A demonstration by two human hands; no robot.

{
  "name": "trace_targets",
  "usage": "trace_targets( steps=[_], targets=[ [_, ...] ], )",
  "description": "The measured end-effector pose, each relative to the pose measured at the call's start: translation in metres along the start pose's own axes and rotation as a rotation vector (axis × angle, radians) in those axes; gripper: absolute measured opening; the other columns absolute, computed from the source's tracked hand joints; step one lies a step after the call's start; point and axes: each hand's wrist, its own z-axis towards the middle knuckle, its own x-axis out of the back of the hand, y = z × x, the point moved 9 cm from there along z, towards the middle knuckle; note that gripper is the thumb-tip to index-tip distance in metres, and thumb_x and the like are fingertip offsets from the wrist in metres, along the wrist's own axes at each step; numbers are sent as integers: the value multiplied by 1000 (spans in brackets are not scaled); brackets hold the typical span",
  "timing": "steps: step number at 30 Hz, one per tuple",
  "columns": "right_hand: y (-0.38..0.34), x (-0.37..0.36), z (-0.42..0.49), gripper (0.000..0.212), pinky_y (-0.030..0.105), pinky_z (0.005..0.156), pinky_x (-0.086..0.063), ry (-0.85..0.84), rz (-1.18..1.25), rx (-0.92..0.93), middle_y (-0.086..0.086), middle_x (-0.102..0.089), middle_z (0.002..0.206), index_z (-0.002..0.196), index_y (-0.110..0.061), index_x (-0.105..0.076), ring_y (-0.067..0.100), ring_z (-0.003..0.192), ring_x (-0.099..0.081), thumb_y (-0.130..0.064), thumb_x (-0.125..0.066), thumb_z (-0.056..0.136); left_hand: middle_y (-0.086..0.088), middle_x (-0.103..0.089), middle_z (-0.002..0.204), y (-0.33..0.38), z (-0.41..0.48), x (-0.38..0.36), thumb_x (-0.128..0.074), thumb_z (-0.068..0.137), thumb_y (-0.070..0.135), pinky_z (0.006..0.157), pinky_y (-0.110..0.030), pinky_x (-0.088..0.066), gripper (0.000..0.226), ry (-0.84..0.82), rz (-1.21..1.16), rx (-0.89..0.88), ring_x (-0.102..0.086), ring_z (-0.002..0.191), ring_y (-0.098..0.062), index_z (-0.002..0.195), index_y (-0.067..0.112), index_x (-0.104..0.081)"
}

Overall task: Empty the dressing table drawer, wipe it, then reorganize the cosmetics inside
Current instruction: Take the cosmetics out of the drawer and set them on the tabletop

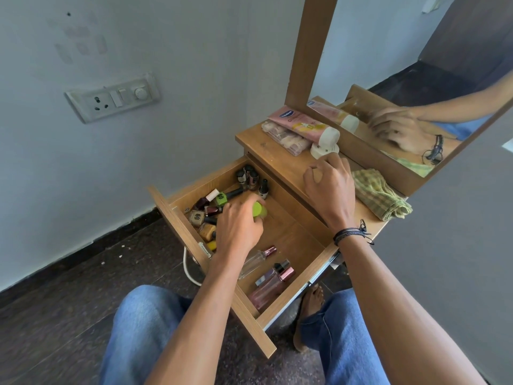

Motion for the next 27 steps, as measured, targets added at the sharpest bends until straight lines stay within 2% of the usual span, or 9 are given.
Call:
trace_targets(
  steps=[4, 7, 11, 14, 16, 17, 22, 25, 27],
  targets=[
    [-11, -7, -2, 24, 33, 85, -45, -122, 135, 147, 3, -62, 104, 102, -11, -76, 23, 102, -52, -18, -59, 87, 10, -69, 97, -2, 6, 11, -76, 87, 24, 63, -29, -52, 30, 0, -227, 22, -63, 88, -13, 112, 35, -63],
    [-21, -14, -6, 39, 37, 89, -44, -268, 221, 264, 2, -62, 108, 114, -13, -74, 20, 102, -48, -26, -55, 83, 16, -68, 97, -1, 8, 31, -76, 87, 24, 66, -27, -56, 27, 7, -439, 49, -62, 88, -3, 109, 35, -65],
    [-30, -29, -14, 54, 43, 92, -42, -420, 148, 402, -1, -61, 120, 131, -20, -66, 22, 106, -49, -45, -52, 85, 20, -67, 102, -10, 9, 56, -77, 85, 24, 73, -27, -55, 25, 81, -737, 176, -62, 95, -3, 104, 37, -69],
    [-32, -35, -16, 63, 47, 92, -43, -437, 75, 460, -1, -60, 124, 138, -25, -60, 22, 108, -49, -63, -54, 88, 6, -69, 113, -13, 9, 55, -76, 86, 22, 75, -23, -55, 26, 71, -962, 236, -62, 103, -12, 107, 36, -71],
    [-32, -37, -16, 70, 47, 91, -44, -436, 62, 475, -1, -61, 124, 141, -26, -56, 22, 106, -51, -71, -53, 88, 2, -68, 117, -10, 8, 51, -76, 87, 20, 77, -18, -54, 26, 42, -1038, 239, -61, 104, -14, 108, 35, -72],
    [-33, -36, -16, 72, 47, 89, -45, -424, 69, 484, -1, -61, 122, 142, -26, -55, 22, 105, -51, -73, -53, 87, 1, -67, 117, -9, 7, 48, -76, 87, 20, 81, -21, -55, 26, 25, -1055, 239, -62, 105, -16, 108, 35, -72],
    [-39, -31, -18, 63, 46, 81, -49, -349, 97, 563, 0, -66, 114, 132, -21, -63, 23, 99, -56, -68, -56, 90, 5, -66, 122, 4, 3, 35, -77, 85, 27, 102, -41, -53, 29, -31, -1062, 218, -60, 119, -17, 110, 41, -72],
    [-37, -29, -16, 59, 47, 82, -50, -332, 123, 535, -1, -69, 108, 124, -18, -66, 22, 96, -59, -65, -58, 90, 13, -68, 121, 9, 2, 32, -77, 87, 24, 103, -35, -52, 41, -49, -1110, 230, -63, 116, -8, 123, 43, -69],
    [-33, -29, -13, 61, 45, 84, -49, -344, 122, 472, -2, -70, 103, 121, -17, -66, 20, 95, -59, -68, -58, 87, 12, -72, 116, 9, 3, 30, -75, 90, 19, 104, -30, -50, 50, -85, -1166, 224, -66, 113, -4, 135, 37, -63]
  ],
)
